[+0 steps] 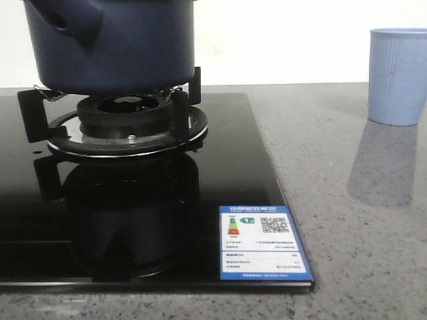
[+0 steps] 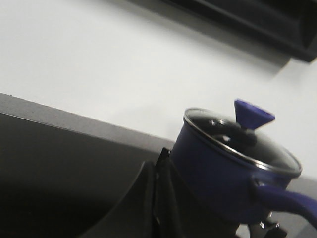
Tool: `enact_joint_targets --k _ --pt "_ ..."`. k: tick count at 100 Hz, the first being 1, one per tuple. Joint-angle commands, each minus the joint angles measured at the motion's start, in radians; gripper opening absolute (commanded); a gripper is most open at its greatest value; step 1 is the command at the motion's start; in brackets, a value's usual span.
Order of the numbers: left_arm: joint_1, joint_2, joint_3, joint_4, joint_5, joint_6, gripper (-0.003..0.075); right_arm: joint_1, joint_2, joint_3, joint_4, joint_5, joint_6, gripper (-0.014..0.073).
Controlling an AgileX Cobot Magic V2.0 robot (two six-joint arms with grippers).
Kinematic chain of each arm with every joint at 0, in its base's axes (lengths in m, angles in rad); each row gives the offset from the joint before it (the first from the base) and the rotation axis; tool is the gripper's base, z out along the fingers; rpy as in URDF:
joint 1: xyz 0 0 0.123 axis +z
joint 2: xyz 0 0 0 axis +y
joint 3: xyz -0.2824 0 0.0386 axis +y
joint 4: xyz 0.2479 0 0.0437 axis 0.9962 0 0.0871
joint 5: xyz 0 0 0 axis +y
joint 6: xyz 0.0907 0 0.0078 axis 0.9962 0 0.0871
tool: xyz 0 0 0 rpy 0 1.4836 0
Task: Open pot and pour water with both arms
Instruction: 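Grasp the purple knob of the pot lid with the left gripper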
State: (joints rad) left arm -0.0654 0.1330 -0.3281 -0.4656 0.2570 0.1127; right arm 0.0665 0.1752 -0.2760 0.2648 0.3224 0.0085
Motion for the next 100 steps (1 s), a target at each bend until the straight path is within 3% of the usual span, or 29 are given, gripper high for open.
enact_joint_targets --k 1,14,29,43,55,61,67,76,100 --pt "0.003 0.098 -0.112 0.011 0.029 0.079 -0.0019 -0.007 0.115 -0.124 -0.082 0.017 -0.023 -0.0055" --pt "0.000 0.202 -0.215 0.003 0.100 0.171 -0.0019 0.001 0.240 -0.229 -0.131 0.052 -0.061 -0.0056" --pt "-0.040 0.276 -0.272 -0.051 0.094 0.173 -0.0018 0.042 0.290 -0.248 -0.078 -0.073 -0.061 -0.0056" --pt "-0.094 0.323 -0.280 -0.063 0.073 0.173 -0.0002 0.069 0.293 -0.248 -0.078 -0.091 -0.076 -0.0049" --pt "-0.154 0.366 -0.280 -0.071 0.027 0.175 0.0124 0.084 0.295 -0.248 -0.078 -0.093 -0.098 0.0085" --pt "-0.192 0.392 -0.280 -0.071 0.007 0.181 0.0227 0.090 0.295 -0.248 -0.078 -0.093 -0.098 0.0232" --pt "-0.233 0.416 -0.280 -0.071 -0.020 0.202 0.0377 0.092 0.295 -0.248 -0.078 -0.093 -0.098 0.0396" --pt "-0.291 0.449 -0.280 -0.071 -0.064 0.225 0.0505 0.092 0.295 -0.248 -0.078 -0.083 -0.098 0.0526" --pt "-0.450 0.587 -0.280 -0.056 -0.270 0.225 0.0461 0.092 0.295 -0.248 -0.078 -0.080 -0.098 0.0527"
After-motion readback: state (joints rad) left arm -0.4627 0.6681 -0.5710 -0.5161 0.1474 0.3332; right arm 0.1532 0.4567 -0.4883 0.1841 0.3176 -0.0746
